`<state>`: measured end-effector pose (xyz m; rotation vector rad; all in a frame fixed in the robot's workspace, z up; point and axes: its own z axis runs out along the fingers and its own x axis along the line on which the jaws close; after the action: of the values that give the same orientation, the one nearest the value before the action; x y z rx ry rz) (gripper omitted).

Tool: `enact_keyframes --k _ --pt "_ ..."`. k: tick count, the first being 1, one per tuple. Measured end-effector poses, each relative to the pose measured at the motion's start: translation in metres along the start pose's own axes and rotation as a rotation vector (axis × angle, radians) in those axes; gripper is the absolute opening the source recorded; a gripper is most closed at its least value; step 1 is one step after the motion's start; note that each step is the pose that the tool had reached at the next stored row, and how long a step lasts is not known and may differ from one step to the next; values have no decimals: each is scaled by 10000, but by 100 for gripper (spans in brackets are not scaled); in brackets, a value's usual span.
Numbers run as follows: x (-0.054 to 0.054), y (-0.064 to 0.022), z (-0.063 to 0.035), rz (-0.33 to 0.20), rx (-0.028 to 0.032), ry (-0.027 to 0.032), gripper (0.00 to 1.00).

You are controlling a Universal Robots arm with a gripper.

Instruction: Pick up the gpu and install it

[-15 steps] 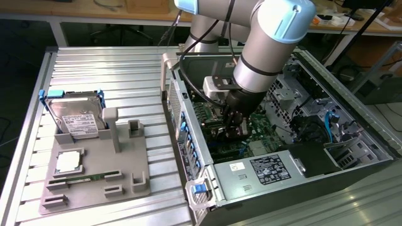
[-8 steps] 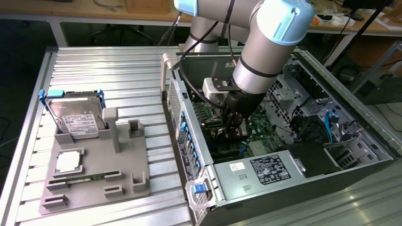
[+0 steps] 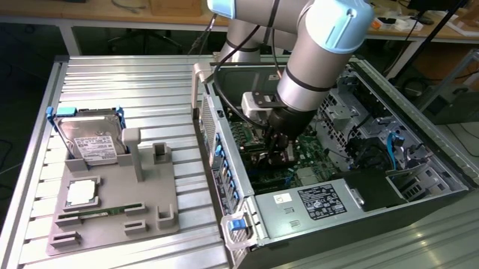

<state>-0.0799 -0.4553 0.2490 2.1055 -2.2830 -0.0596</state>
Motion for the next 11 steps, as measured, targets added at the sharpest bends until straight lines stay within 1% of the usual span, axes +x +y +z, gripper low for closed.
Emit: enact_keyframes --k 4,11 --pt "-19 1 -1 -6 -1 0 27" --pt "-18 -1 11 -7 -3 3 27"
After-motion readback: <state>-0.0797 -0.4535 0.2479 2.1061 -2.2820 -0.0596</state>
